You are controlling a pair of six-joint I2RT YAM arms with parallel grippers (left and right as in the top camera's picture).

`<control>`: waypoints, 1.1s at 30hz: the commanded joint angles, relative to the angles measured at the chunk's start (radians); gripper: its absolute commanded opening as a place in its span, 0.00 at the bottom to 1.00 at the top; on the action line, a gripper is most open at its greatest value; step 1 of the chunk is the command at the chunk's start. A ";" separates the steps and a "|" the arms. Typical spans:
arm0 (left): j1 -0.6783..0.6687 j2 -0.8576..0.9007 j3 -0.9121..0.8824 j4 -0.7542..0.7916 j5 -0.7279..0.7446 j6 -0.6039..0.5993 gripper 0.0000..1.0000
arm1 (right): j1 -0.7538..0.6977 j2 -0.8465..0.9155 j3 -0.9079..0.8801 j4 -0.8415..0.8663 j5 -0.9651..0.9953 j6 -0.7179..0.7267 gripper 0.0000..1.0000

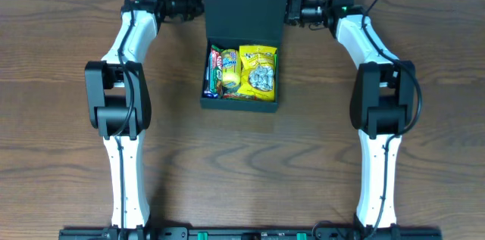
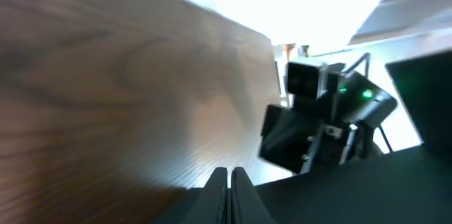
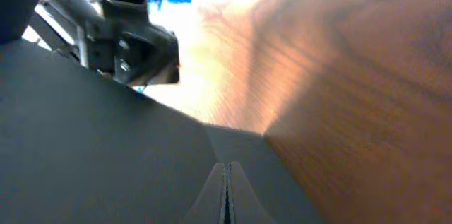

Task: Pack container

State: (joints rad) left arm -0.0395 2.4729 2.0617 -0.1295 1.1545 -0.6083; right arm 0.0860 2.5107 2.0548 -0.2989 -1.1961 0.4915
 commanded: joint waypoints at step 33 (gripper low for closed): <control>-0.020 -0.366 0.020 -0.993 -0.489 0.813 0.06 | 0.052 -0.499 0.015 -0.907 0.833 -0.557 0.01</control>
State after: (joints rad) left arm -0.0563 2.1418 2.0674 -1.1114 0.6956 0.1699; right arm 0.1307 2.0251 2.0621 -1.2018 -0.4099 -0.0490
